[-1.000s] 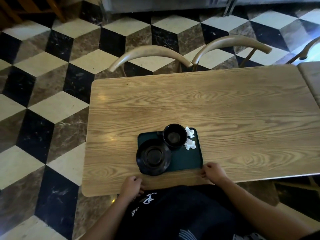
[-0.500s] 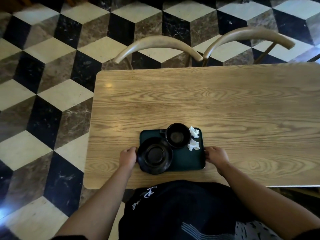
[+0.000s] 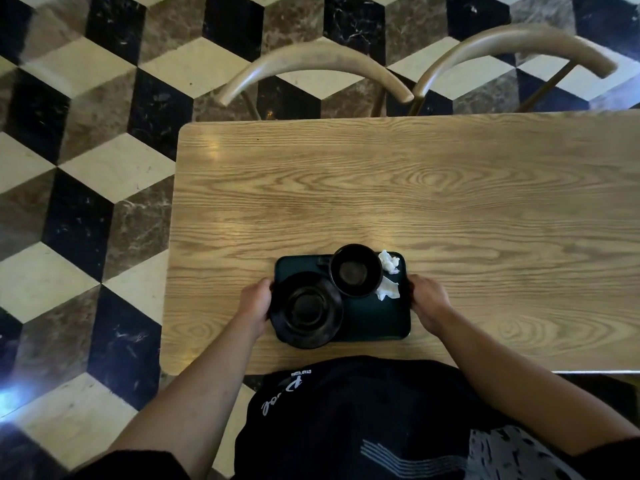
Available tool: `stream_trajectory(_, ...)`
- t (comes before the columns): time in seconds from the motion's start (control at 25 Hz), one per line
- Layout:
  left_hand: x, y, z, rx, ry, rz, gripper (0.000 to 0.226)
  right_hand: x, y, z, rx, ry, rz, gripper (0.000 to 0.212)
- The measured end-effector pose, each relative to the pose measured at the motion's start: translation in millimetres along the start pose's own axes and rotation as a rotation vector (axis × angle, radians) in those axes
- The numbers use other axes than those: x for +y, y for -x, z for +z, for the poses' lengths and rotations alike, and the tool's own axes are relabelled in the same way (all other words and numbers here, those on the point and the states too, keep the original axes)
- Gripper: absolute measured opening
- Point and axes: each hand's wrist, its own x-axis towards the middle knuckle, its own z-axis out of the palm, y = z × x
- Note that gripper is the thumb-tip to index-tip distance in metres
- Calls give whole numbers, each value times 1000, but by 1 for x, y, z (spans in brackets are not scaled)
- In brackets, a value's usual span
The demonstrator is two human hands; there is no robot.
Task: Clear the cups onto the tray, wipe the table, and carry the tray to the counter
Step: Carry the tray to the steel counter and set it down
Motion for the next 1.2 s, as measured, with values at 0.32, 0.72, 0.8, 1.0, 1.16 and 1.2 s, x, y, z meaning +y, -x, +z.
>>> stream_trajectory(0.32, 2, -5, 4, -37, 41, -17, 26, 5, -3, 10, -25, -92, 33, 31)
stream_trajectory(0.72, 1, 2, -5, -63, 69, 33, 18, 14, 15, 16, 71, -96, -25, 29)
stream_trajectory(0.8, -1, 4, -9, -43, 62, 47, 17, 15, 22, 19, 82, -105, -31, 30)
stream_trajectory(1.0, -14, 6, -22, -32, 49, 67, 18, 23, 38, 24, 81, -92, -47, 29)
stream_trajectory(1.16, -27, 8, -36, -60, 26, 96, 18, 31, 50, 24, 78, -69, -73, 32)
stream_trajectory(1.2, -30, 8, -39, -70, 27, 104, 17, 32, 53, 24, 80, -62, -84, 33)
